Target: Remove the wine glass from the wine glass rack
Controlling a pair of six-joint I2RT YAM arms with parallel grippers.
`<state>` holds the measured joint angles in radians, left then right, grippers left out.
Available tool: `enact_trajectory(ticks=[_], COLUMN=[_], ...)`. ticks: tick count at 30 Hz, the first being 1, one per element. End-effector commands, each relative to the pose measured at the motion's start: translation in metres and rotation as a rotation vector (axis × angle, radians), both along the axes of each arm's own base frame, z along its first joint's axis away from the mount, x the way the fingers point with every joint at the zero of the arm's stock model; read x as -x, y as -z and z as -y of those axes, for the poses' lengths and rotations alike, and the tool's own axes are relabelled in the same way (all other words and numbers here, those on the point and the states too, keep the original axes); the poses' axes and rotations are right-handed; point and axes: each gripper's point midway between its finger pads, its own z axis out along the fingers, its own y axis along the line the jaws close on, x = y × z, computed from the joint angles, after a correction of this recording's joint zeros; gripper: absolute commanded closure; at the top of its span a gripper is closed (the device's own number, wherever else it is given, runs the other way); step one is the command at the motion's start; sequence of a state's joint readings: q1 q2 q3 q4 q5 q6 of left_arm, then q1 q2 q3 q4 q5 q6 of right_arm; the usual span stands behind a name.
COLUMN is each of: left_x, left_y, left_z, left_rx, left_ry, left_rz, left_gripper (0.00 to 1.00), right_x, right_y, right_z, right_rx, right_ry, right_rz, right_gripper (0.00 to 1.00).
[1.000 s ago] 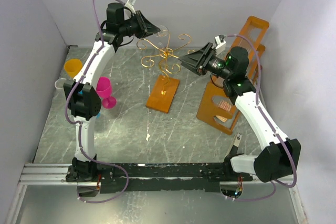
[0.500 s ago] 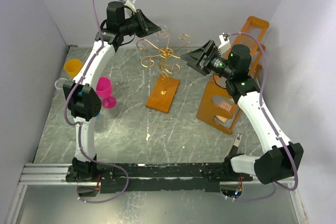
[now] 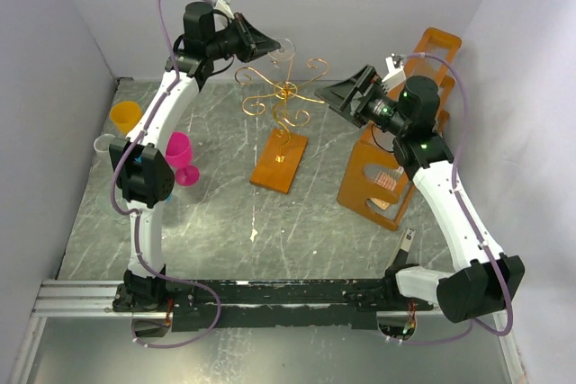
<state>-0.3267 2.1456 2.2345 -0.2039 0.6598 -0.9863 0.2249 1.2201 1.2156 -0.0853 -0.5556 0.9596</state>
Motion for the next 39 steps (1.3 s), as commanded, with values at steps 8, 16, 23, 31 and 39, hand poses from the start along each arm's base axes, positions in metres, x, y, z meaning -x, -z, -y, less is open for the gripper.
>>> enact_trajectory(ticks=[8,16,23,31,39], left_x=[0.027,0.016,0.010,0.005,0.029], left_y=[-0.041,-0.028,-0.018,-0.021,-0.047], left_z=[0.019,0.024,0.024,0.029,0.024], left_rx=[0.079,0.085,0.066,0.097,0.108], left_ry=[0.102,0.108,0.092,0.108,0.132], left_rz=[0.055,0.036,0.021,0.036,0.103], left_gripper=[0.93,0.93,0.93,0.93,0.93], right_x=[0.004,0.006,0.005,0.004,0.002], right_y=[-0.029,-0.035,-0.033,-0.031,-0.029], right_z=[0.012,0.018,0.019,0.020,0.020], right_rx=[0.004,0.008,0.002,0.006,0.010], right_ry=[0.046,0.062,0.061,0.065,0.062], right_rz=[0.091,0.111,0.107,0.105,0.105], right_gripper=[0.00,0.00,0.00,0.00,0.00])
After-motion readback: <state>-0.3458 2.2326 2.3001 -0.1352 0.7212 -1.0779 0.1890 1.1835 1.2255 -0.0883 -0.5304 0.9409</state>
